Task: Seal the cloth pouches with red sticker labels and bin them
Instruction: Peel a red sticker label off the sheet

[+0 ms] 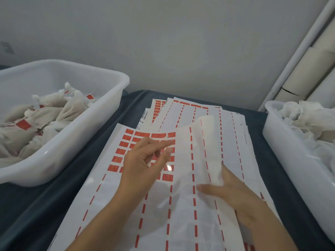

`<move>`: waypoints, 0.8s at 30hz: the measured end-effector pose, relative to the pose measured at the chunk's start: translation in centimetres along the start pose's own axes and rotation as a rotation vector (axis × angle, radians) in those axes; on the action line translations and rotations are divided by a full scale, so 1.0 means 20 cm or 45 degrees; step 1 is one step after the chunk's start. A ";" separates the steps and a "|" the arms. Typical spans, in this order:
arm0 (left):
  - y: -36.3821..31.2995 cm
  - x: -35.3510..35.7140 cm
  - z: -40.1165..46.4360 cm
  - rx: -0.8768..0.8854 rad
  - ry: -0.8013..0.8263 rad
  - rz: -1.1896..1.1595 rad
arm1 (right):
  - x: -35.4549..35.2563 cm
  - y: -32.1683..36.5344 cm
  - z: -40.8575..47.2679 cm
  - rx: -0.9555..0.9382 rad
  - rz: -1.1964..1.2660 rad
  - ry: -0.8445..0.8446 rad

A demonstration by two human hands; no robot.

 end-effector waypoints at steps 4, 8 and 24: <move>0.01 0.02 0.01 0.079 0.112 0.238 | -0.03 -0.02 0.01 0.062 0.018 -0.107; 0.01 0.05 0.06 0.046 0.299 0.446 | -0.10 -0.02 0.01 -0.019 -0.002 -0.141; 0.14 0.22 -0.04 0.211 0.479 0.681 | -0.04 0.00 0.12 0.032 0.126 -0.217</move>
Point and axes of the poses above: each hand's wrist, its own z-axis towards the middle knuckle, its own x-axis out of the palm, y = z × x, the point moved 3 cm from there along z, towards the middle knuckle, and after that the axes turned 8 degrees about -z, right-handed, at the moved point
